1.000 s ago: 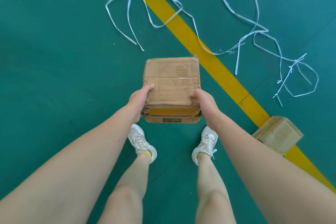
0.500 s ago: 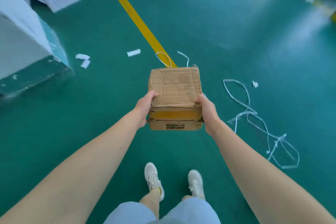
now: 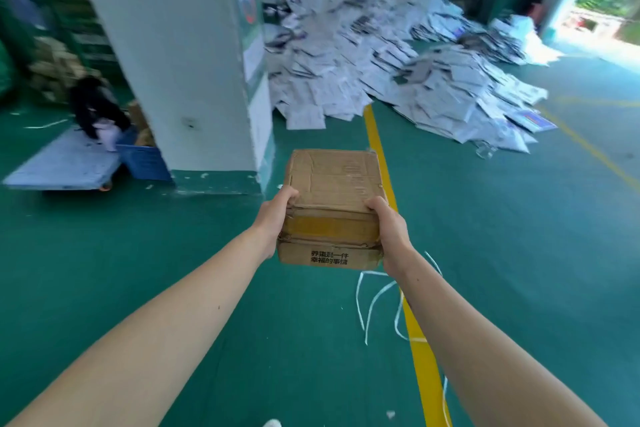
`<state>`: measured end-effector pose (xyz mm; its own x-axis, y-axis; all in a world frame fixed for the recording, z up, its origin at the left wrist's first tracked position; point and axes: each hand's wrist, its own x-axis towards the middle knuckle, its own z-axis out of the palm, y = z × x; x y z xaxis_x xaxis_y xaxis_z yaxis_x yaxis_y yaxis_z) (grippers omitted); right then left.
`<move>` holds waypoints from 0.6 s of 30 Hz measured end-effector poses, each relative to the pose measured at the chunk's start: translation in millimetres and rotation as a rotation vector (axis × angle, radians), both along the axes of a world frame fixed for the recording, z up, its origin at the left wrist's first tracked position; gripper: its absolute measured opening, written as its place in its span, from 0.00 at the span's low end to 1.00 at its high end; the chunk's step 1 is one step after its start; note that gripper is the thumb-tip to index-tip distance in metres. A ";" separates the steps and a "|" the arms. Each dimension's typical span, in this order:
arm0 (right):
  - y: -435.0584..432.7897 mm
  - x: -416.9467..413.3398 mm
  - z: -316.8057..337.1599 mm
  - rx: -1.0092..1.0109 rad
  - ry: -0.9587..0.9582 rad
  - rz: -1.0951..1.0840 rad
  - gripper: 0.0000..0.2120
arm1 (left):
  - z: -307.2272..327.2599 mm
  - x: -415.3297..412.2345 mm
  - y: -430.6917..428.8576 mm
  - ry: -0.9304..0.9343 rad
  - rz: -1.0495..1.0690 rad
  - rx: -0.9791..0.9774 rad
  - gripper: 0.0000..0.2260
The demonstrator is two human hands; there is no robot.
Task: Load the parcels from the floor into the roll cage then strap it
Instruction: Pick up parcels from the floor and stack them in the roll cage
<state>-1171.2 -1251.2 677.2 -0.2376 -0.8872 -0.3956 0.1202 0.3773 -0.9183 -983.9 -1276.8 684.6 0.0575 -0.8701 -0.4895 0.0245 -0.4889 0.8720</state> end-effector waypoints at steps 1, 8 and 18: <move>-3.8 11.6 8.1 -0.013 -0.007 0.056 0.16 | 7.6 13.9 4.4 0.009 0.045 -0.022 0.13; -11.5 121.4 47.5 -0.056 -0.033 0.382 0.16 | 41.7 120.6 57.6 0.050 0.336 -0.101 0.15; 27.2 355.3 78.7 -0.114 -0.064 0.822 0.17 | 75.5 308.8 171.5 0.061 0.753 -0.131 0.35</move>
